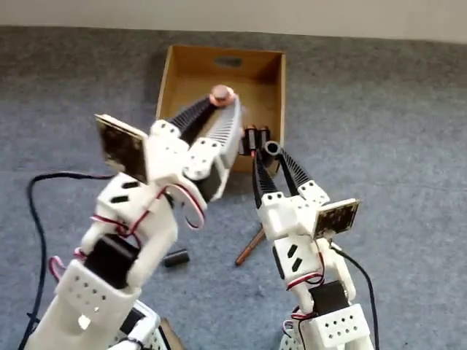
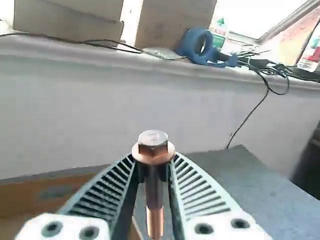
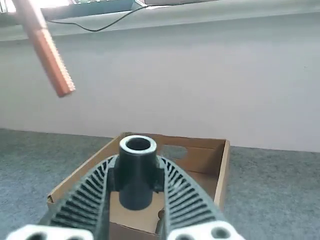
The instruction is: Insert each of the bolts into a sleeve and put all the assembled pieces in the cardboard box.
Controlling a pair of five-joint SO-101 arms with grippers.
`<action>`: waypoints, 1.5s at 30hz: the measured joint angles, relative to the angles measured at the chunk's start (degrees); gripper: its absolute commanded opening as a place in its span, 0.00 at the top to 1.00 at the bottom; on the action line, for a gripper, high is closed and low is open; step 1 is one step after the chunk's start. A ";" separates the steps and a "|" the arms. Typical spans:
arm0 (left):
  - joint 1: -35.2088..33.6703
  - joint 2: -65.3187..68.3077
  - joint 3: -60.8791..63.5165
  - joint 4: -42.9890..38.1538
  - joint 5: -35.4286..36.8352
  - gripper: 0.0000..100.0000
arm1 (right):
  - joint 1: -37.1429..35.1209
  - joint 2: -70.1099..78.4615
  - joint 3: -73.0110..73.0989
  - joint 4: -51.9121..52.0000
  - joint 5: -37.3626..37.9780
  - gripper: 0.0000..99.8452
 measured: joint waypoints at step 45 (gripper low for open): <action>5.36 15.30 2.37 -12.66 -9.05 0.99 | 0.00 0.00 0.35 0.00 0.00 0.99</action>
